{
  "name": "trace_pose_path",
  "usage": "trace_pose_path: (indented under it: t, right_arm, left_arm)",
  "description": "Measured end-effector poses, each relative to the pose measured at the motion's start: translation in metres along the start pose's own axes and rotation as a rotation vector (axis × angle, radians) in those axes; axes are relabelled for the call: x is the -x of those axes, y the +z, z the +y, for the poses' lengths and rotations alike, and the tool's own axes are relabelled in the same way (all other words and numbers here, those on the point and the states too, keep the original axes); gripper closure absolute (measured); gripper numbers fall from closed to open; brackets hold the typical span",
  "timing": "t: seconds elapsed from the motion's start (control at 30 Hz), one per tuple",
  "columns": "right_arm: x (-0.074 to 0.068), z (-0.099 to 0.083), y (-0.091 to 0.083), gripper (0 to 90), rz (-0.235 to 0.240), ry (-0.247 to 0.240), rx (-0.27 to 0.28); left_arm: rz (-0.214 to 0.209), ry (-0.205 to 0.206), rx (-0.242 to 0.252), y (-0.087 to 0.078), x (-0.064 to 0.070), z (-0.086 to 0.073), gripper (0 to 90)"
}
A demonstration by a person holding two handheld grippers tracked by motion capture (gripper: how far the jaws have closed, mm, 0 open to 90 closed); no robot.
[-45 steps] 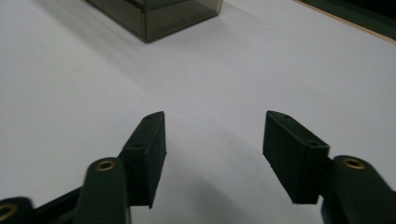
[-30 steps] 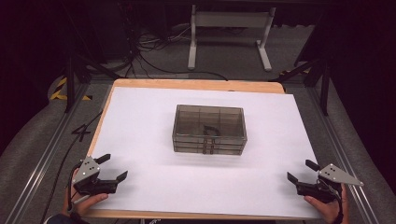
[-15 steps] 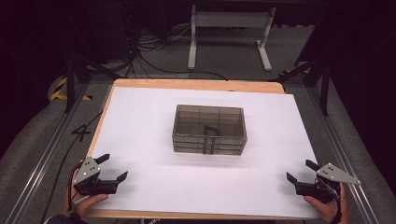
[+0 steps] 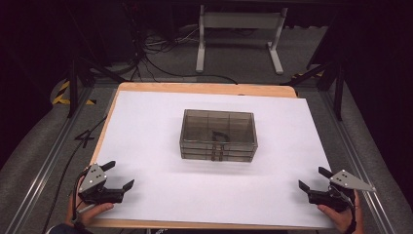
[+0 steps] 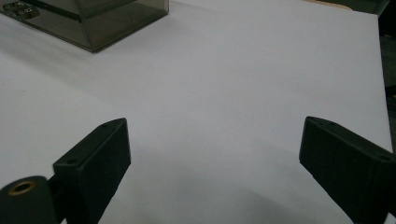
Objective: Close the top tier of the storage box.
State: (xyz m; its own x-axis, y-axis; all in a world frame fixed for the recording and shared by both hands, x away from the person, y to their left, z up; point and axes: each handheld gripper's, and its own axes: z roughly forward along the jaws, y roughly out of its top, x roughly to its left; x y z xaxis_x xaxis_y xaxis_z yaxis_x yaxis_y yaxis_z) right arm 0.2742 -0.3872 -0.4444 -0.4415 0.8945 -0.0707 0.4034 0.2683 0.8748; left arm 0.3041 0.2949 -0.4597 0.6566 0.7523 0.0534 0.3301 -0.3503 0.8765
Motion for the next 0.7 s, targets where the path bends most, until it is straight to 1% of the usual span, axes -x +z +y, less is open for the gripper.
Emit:
trace_pose_path:
  t: [0.57, 0.7]
  right_arm:
    - [-0.0006, 0.0004, 0.0014, 8.7, 0.001, -0.002, -0.009]
    - [-0.0008, 0.0005, 0.0014, 8.7, -0.004, -0.003, -0.012]
  left_arm:
    - [-0.002, -0.001, -0.004, 0.0007, -0.0002, 0.0003, 7.9]
    - [0.000, -0.001, -0.020, 0.0022, 0.0002, 0.0009, 7.9]
